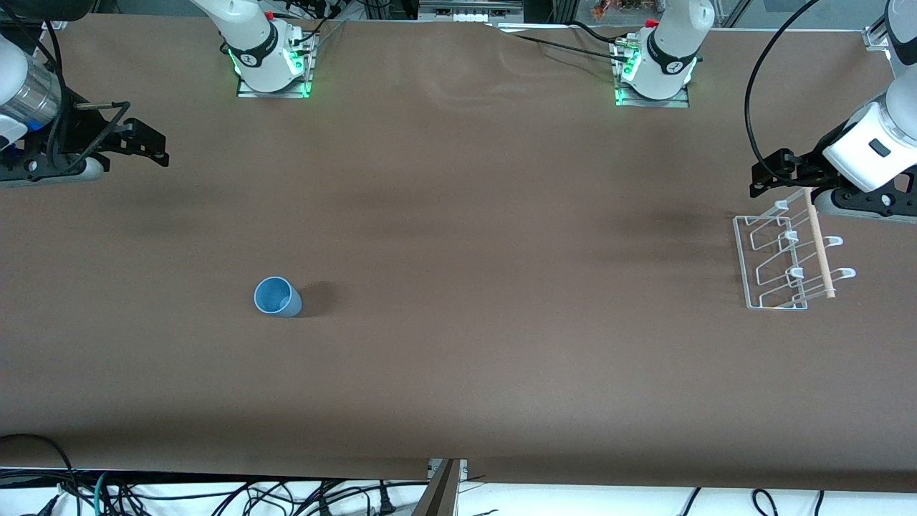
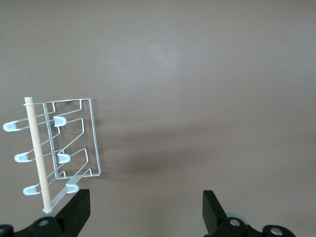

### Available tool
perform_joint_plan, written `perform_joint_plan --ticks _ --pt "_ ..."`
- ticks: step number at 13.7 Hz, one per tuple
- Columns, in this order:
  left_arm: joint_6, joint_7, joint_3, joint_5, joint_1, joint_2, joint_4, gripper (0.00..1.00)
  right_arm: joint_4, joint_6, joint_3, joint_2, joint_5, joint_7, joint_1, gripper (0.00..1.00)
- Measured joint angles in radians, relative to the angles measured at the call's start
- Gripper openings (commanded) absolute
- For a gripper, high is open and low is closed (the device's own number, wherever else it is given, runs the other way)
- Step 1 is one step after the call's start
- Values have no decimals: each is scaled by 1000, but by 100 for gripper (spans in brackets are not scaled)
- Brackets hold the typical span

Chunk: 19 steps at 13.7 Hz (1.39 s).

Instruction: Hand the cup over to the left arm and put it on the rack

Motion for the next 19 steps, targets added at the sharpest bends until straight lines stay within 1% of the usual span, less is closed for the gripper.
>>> perform_joint_plan --ticks 13,19 --pt "0 0 0 0 0 0 0 100 0 0 17 25 -9 -1 4 100" --pt "0 0 0 0 0 0 0 100 0 0 15 27 -12 -2 4 100"
